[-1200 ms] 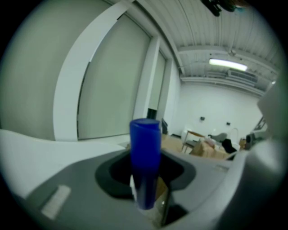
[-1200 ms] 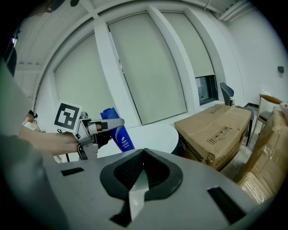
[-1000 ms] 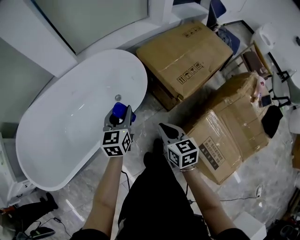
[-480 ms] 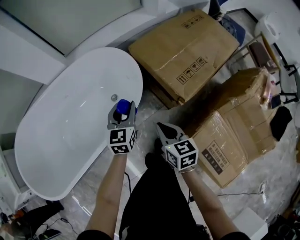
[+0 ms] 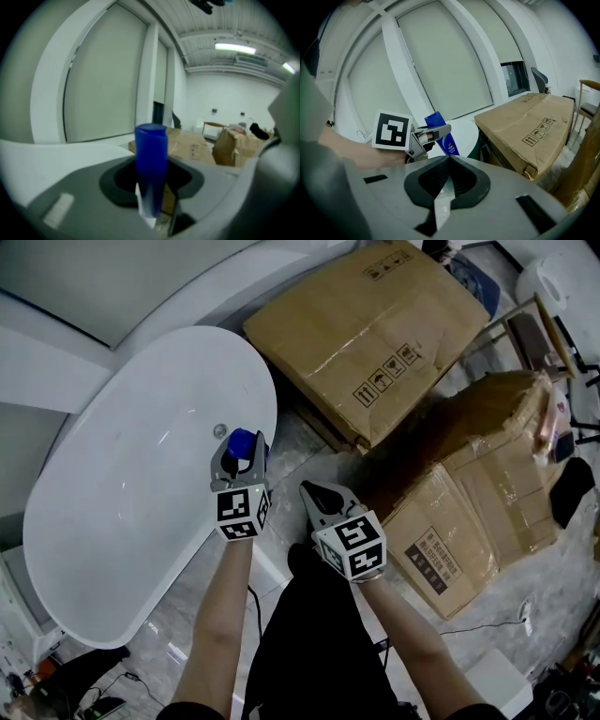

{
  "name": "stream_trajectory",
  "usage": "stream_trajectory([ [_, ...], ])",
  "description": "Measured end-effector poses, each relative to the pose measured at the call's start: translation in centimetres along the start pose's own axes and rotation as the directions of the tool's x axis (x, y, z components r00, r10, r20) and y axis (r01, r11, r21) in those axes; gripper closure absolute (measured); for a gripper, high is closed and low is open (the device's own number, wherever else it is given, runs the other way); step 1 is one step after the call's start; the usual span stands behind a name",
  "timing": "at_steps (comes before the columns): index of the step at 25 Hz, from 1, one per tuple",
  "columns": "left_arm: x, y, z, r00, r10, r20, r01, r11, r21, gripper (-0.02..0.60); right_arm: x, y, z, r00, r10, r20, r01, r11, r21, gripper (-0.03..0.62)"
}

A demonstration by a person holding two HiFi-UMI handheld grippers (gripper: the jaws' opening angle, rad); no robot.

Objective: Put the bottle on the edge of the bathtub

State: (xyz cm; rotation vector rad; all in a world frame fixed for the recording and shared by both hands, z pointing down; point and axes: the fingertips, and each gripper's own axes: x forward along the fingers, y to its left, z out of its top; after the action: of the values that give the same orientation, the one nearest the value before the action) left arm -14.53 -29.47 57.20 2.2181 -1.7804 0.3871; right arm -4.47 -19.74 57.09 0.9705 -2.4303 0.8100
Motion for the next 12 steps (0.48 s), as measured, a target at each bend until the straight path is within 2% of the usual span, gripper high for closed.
stream_trajectory([
  [12,4.3,0.4,-1.0,1.000,0.029,0.009,-0.029,0.999,-0.025,0.433,1.7,-1.5,-0.8,1.000,0.009,-0.028,-0.008,1.000,0.028,0.589],
])
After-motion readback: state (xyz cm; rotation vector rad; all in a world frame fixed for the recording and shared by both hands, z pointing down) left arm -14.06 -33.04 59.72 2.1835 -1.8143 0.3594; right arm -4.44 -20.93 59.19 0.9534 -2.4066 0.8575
